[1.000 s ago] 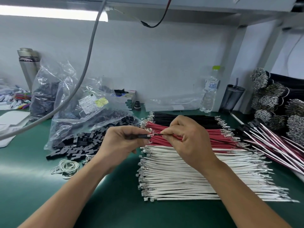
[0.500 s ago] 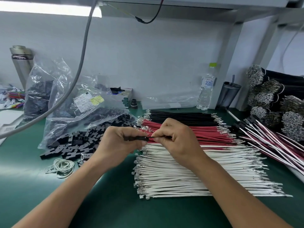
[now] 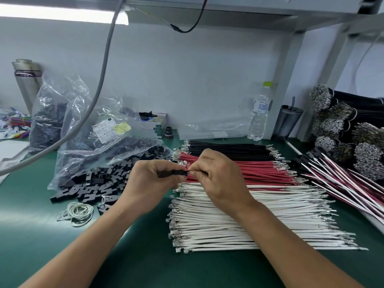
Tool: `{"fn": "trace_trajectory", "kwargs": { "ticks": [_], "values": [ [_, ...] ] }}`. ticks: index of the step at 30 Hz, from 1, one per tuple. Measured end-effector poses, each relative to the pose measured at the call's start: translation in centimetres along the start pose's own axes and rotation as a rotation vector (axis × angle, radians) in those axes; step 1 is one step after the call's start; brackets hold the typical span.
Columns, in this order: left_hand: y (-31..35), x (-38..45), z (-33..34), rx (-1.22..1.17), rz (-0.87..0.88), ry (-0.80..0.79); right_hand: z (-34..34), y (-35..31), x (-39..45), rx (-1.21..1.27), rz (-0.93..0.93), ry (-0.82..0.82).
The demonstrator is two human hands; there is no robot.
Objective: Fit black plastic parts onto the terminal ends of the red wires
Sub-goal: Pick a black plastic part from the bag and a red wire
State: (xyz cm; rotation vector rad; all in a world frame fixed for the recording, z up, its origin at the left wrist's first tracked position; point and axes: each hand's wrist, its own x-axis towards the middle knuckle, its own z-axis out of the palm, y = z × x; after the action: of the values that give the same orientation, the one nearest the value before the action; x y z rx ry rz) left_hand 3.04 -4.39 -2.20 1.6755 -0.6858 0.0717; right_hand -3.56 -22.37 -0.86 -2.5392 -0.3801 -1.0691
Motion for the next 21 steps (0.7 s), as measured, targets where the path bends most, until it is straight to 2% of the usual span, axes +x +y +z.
{"fn": "trace_trajectory", "kwargs": {
  "ticks": [5,7,10,15,21],
  "values": [
    [0.1,0.5,-0.2,-0.214,-0.114,0.145,-0.4,1.2,0.5,-0.244,-0.062,0.182],
    [0.0,0.6,-0.8,-0.290,-0.187,0.210,0.3,1.8,0.2,-0.249,0.011,0.072],
    [-0.1,0.6,-0.8,-0.319,-0.233,0.174,1.7,3.1,0.0,-0.248,0.209,-0.134],
    [-0.2,0.6,-0.5,-0.377,-0.242,0.161,1.8,3.7,0.5,-0.216,0.231,-0.125],
    [-0.1,0.6,-1.0,-0.448,-0.275,0.203,1.8,3.5,0.6,-0.142,0.328,-0.207]
  ]
}}
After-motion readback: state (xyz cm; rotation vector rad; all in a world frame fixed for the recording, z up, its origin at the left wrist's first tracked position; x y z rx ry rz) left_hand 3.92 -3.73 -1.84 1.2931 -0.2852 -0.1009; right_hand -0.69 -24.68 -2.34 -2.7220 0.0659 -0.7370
